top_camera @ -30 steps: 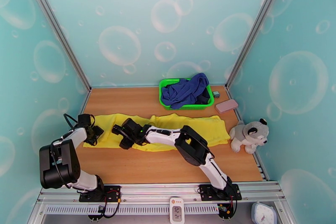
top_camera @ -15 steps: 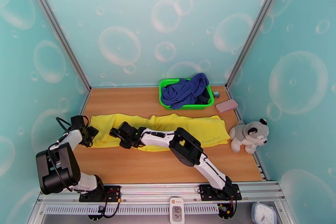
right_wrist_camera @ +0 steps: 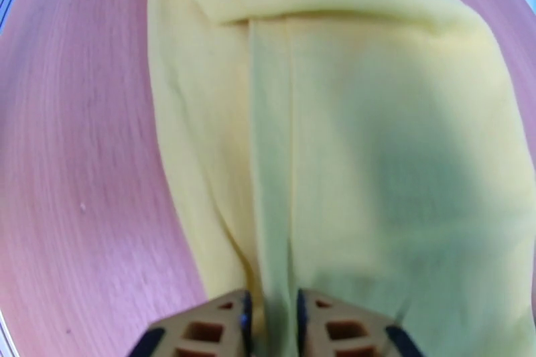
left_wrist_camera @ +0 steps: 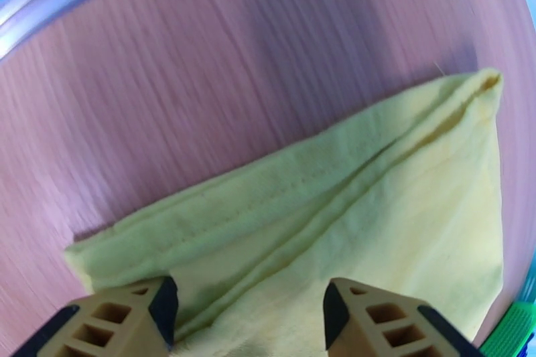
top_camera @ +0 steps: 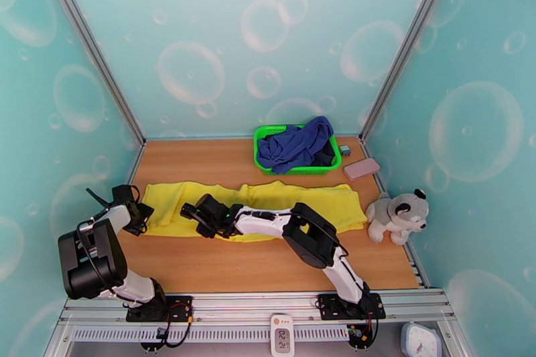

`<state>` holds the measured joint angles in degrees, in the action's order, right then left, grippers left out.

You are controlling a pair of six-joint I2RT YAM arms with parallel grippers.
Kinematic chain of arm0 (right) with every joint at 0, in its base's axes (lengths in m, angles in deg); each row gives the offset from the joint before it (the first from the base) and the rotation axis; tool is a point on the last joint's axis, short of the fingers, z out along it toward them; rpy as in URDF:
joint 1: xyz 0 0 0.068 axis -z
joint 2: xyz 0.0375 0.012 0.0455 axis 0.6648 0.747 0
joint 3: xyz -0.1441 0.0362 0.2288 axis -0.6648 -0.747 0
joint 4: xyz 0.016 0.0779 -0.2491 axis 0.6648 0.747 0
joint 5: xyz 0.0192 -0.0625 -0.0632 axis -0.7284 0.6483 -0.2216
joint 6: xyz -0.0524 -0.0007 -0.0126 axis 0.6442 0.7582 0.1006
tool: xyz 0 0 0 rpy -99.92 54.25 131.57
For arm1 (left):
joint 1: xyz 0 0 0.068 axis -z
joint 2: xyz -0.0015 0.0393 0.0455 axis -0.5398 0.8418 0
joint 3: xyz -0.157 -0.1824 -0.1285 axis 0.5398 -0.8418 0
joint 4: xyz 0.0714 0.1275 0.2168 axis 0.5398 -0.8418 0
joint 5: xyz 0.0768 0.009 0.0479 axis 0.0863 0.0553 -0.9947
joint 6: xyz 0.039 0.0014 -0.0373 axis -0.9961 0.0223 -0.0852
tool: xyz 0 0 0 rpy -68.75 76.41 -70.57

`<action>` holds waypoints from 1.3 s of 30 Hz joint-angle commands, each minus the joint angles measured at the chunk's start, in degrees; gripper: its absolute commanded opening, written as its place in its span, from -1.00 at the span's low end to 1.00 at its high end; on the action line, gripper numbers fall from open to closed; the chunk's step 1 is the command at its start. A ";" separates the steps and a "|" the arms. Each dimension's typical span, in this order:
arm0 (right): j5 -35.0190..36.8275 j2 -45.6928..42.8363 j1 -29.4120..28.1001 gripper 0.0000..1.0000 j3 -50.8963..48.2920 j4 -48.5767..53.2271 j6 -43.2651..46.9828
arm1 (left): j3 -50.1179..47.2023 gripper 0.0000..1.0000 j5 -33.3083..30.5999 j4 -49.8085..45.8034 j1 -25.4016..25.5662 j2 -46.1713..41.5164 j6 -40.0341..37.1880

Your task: Fold and stack the trousers

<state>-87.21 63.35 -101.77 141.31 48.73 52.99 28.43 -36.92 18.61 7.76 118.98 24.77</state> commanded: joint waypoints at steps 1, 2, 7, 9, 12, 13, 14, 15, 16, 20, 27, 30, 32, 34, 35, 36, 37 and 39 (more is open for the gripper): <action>-0.12 -1.69 0.28 -0.40 -1.59 0.18 -0.22 | -0.83 0.26 -4.55 -0.72 -1.93 3.20 -0.41; 0.05 -1.66 0.31 -0.43 -1.76 0.34 -0.24 | -0.71 0.26 -4.26 -0.61 -2.29 3.55 -0.49; -1.16 -0.83 0.51 -0.74 -1.53 -0.04 -0.39 | 0.75 0.26 -2.67 -0.55 -2.77 4.93 -1.35; -2.05 -0.87 0.33 -0.66 -1.30 -0.96 -0.70 | 1.43 0.26 -2.45 -0.84 -2.73 5.17 -1.85; -2.08 -0.57 -0.41 -0.37 -0.54 -1.92 -0.44 | 2.74 0.26 -3.11 -1.96 -2.76 5.32 -2.33; -1.73 -0.11 -0.73 -0.35 0.28 -1.44 -0.05 | 3.37 0.26 -3.34 -2.44 -2.94 5.43 -2.63; -1.45 0.48 -0.84 -0.36 0.97 -0.60 0.06 | 4.08 0.26 -3.55 -3.08 -3.11 5.69 -2.99; -1.43 0.89 -0.83 -0.38 1.54 0.24 -0.02 | 4.19 0.26 -4.02 -3.92 -3.22 6.20 -3.51; -1.35 1.08 -0.82 -0.38 1.50 0.58 -0.38 | 6.23 0.26 -4.54 -4.65 -3.22 6.79 -3.94; -1.75 -4.42 0.34 -0.37 -7.60 -6.19 -4.83 | 10.30 0.27 -8.07 -7.52 -3.71 10.74 -6.02; -6.65 -18.58 7.89 -0.35 -28.69 -21.27 -17.14 | 15.09 0.26 -10.76 -7.58 -5.46 15.87 -9.68; -5.77 -21.49 11.35 -0.37 -35.44 -23.57 -21.51 | 16.51 0.26 -5.85 -6.40 -5.50 15.62 -13.87; -4.14 -23.66 13.42 -0.37 -39.95 -26.73 -24.39 | 18.10 0.26 -4.44 -6.70 -5.14 14.92 -16.99; -2.19 -25.80 14.95 -0.37 -43.64 -27.92 -26.38 | 20.44 0.27 -8.73 -8.07 -4.51 13.93 -18.64; -0.36 -26.70 15.75 -0.37 -45.07 -27.81 -27.50 | 21.51 0.26 -11.14 -8.67 -4.22 13.44 -19.65; 0.44 -27.53 16.76 -0.37 -46.14 -27.48 -28.60 | 22.64 0.26 -13.08 -9.53 -3.93 13.08 -20.24; 1.04 -28.10 17.60 -0.38 -46.78 -26.69 -29.59 | 23.50 0.27 -13.57 -10.29 -3.81 12.77 -20.36; 1.57 -29.15 18.52 -0.38 -47.82 -25.81 -29.83 | 24.04 0.26 -10.88 -11.78 -3.01 11.58 -20.19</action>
<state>-88.55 36.77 -84.41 94.71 24.55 27.66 50.44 -46.96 9.99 3.76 132.68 7.33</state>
